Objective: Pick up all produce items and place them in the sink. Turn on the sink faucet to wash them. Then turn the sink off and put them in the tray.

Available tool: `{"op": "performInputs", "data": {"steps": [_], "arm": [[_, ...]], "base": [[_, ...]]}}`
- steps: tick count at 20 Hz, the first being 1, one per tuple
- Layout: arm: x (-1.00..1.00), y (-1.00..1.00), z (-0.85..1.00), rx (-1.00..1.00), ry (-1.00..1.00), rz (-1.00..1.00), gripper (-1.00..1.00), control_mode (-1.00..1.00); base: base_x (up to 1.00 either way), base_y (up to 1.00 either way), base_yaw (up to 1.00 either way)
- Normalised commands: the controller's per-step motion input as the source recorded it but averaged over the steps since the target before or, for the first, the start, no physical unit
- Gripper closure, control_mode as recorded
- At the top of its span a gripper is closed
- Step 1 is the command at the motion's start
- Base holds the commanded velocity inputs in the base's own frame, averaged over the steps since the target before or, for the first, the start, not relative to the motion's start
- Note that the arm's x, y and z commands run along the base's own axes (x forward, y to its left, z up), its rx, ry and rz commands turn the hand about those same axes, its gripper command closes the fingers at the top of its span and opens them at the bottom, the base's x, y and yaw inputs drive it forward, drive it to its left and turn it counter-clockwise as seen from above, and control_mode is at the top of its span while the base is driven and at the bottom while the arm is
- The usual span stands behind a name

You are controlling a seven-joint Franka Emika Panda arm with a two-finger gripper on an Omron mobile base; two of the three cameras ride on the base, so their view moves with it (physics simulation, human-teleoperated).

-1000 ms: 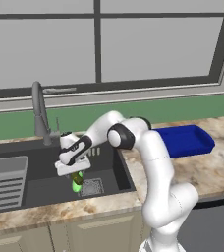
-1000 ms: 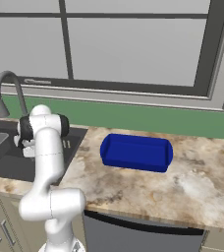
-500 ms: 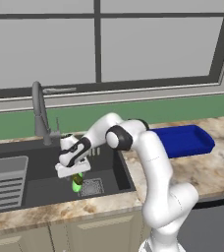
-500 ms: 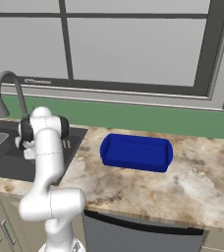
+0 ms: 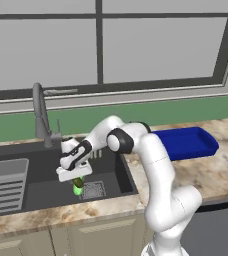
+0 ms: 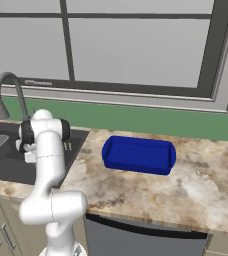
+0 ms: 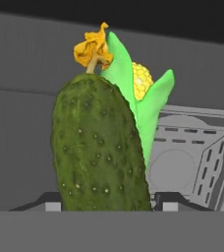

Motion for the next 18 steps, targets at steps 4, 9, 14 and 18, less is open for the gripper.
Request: {"op": "performInputs", "data": {"steps": [4,9,14,18], "arm": [[-0.12,0.0,0.18,-0.03,0.0,-0.02,1.0,-1.0],[-0.12,-0.09,0.35,-0.01,0.01,-0.06,1.0,-1.0],[-0.2,-0.35,0.35,0.0,0.0,-0.06,1.0,-1.0],[-0.24,-0.32,0.36,0.0,0.0,-0.05,1.0,-1.0]], "base": [[0.0,0.0,0.0],[0.0,0.0,0.0],[0.0,0.0,0.0],[0.0,0.0,0.0]]}}
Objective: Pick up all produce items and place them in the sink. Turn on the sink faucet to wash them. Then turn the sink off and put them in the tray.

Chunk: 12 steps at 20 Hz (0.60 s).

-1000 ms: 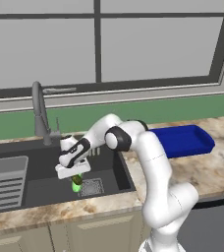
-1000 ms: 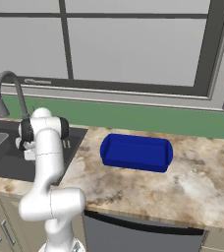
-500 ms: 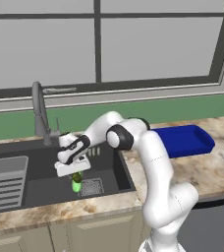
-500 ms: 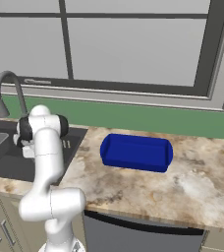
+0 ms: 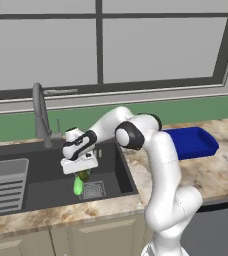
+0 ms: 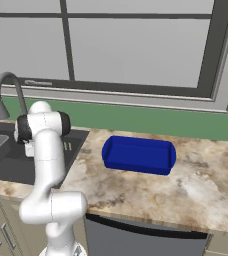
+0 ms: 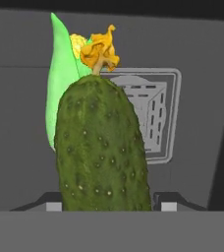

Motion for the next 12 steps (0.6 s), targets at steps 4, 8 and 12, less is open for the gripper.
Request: {"op": "performInputs", "data": {"steps": [4,8,12], "arm": [[-0.3,-0.23,0.46,0.0,0.0,-0.04,1.0,-1.0],[-0.29,-0.24,0.44,0.0,0.0,-0.05,1.0,-1.0],[-0.24,-0.3,0.42,0.0,0.0,-0.05,1.0,-1.0]], "base": [[0.0,0.0,0.0],[0.0,0.0,0.0],[0.0,0.0,0.0]]}}
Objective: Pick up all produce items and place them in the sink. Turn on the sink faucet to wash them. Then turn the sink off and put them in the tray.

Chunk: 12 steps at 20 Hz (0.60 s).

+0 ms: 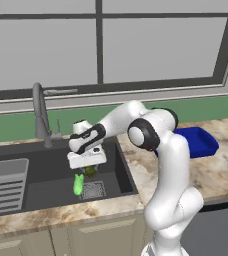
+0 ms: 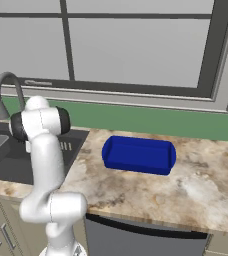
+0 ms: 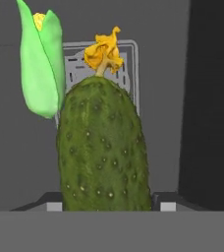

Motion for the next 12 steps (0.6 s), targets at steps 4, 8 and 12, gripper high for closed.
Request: {"op": "performInputs", "data": {"steps": [4,8,12], "arm": [[-0.26,-0.3,0.42,0.0,0.0,-0.06,1.0,-1.0],[-0.27,-0.31,0.49,0.0,-0.01,-0.07,1.0,-1.0],[-0.26,-0.29,0.55,0.0,-0.01,-0.07,1.0,-1.0]], "base": [[0.0,0.0,0.0],[0.0,0.0,0.0],[0.0,0.0,0.0]]}}
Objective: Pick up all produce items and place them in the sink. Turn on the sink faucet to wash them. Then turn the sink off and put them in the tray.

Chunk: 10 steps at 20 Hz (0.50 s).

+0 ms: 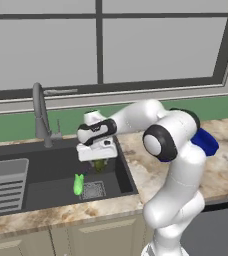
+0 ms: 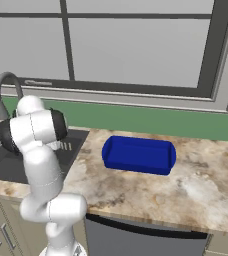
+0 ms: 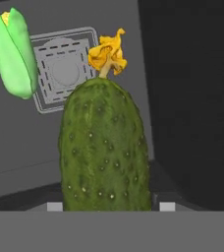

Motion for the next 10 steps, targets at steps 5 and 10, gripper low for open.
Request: {"op": "performInputs", "data": {"steps": [5,10], "arm": [[-0.31,-0.31,0.42,0.0,-0.01,-0.08,1.0,-1.0],[-0.29,-0.32,0.35,0.0,0.0,-0.09,1.0,-1.0]], "base": [[0.0,0.0,0.0],[0.0,0.0,0.0]]}}
